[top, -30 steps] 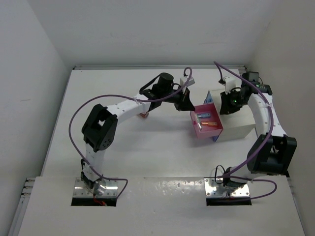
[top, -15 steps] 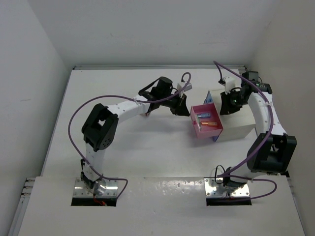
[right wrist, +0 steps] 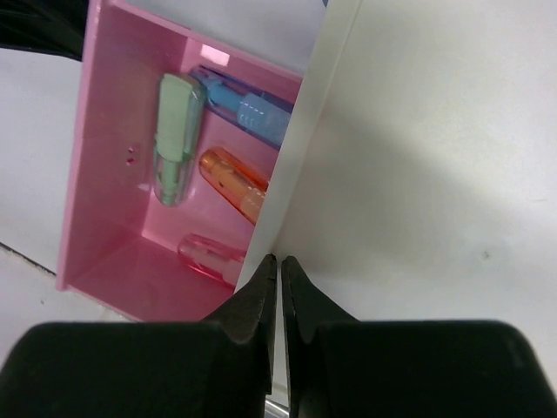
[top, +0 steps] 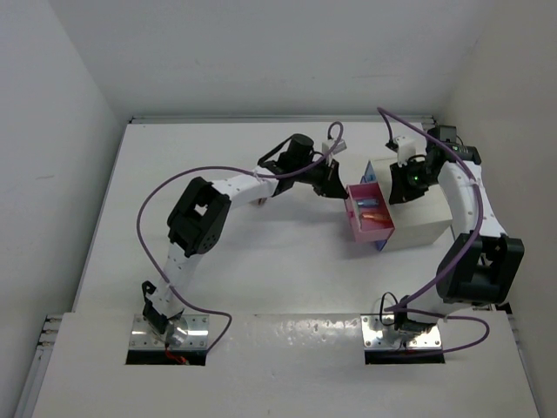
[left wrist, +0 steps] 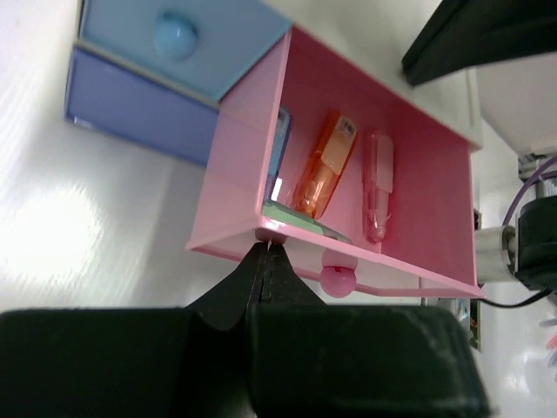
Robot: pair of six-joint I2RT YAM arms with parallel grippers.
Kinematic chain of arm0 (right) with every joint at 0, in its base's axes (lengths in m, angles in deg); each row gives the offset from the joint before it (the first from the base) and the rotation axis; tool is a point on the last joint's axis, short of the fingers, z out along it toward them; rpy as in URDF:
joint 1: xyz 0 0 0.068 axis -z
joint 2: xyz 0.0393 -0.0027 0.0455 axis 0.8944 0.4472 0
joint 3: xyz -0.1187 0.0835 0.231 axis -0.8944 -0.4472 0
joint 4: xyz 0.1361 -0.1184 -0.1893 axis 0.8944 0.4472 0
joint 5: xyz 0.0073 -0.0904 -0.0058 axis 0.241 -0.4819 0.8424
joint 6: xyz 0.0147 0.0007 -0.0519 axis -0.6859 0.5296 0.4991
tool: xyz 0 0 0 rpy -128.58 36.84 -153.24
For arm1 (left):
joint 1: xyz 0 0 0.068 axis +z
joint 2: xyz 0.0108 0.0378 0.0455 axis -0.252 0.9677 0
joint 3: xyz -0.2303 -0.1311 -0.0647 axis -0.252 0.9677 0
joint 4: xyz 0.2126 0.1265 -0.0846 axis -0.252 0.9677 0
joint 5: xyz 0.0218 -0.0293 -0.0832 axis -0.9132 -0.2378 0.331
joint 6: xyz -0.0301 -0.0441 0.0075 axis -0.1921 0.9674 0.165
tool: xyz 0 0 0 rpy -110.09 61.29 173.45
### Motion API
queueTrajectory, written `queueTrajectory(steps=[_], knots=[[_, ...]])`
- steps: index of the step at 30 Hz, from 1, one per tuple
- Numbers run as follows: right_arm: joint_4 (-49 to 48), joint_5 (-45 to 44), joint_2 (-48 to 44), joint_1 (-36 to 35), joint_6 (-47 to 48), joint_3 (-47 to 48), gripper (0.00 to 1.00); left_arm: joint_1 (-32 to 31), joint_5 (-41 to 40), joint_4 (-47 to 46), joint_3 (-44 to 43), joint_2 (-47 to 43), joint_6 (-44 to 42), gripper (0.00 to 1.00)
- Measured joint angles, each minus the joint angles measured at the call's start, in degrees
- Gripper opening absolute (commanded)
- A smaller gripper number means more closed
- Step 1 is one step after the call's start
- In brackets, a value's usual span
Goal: Sort the stationery into containers
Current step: Close the drawer in the storage box.
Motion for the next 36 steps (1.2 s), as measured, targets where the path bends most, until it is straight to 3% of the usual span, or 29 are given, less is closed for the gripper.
queueTrajectory(steps=[17,29,34,36], knots=[[2.0,1.8,2.0,-0.2,-0.2,1.6,0.05,-3.3,4.1,-13.7,-9.0,10.8,5.7,0.0],[2.4,3.0,2.4,-0.5,-0.8,1.8,0.04,-5.4,4.9,-26.2,-10.3,16.3,12.3,0.0],[2.4,2.8,2.4,-0.5,-0.9,1.8,0.04,-5.4,4.5,-26.6,-10.5,16.8,13.5,0.08],[2.4,2.7,2.4,-0.5,-1.1,1.9,0.05,-5.3,3.2,-28.0,-9.1,16.6,13.8,0.16]])
